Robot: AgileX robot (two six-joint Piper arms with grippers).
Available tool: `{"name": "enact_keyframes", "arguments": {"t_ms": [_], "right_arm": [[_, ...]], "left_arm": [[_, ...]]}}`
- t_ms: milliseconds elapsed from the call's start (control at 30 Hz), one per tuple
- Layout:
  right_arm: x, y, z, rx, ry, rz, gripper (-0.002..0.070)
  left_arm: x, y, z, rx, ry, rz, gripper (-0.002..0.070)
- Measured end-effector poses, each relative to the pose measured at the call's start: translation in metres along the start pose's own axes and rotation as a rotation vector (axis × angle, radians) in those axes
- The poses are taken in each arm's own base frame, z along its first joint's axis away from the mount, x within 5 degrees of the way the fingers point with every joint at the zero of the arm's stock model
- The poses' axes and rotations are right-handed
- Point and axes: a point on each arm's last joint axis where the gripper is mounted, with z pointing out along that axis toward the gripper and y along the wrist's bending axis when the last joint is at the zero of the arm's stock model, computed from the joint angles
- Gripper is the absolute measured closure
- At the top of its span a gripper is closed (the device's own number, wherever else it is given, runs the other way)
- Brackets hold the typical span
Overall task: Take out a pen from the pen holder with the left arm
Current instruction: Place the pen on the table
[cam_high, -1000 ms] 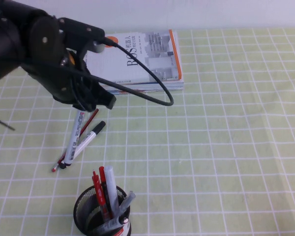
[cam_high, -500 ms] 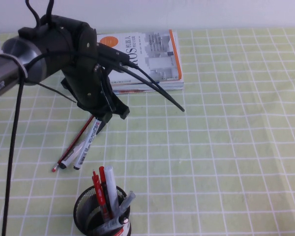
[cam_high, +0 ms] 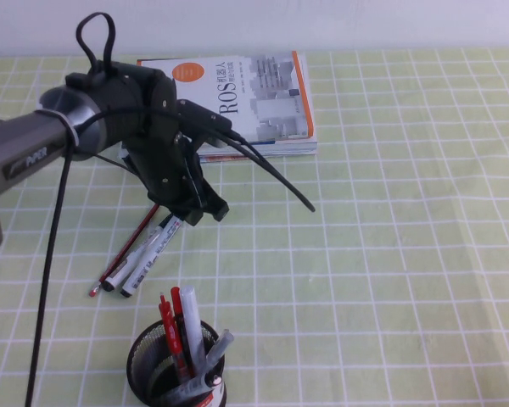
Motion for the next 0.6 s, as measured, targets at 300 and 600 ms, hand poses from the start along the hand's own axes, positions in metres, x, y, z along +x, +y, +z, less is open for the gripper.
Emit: {"name": "enact_keyframes", "arguments": {"t_ms": [300,600], "right_arm": [[0.0000,0.0000,0.0000,0.000,0.000,0.000,0.0688],[0.0000,0.0000,0.0000,0.000,0.000,0.000,0.0688]], "left_arm": [[-0.0046,0.0015,0.0125,-0.010,-0.036,0.020,0.0583],[-0.0079,0.0019,0.0123,-0.015,-0.072,0.050,0.0413]]}}
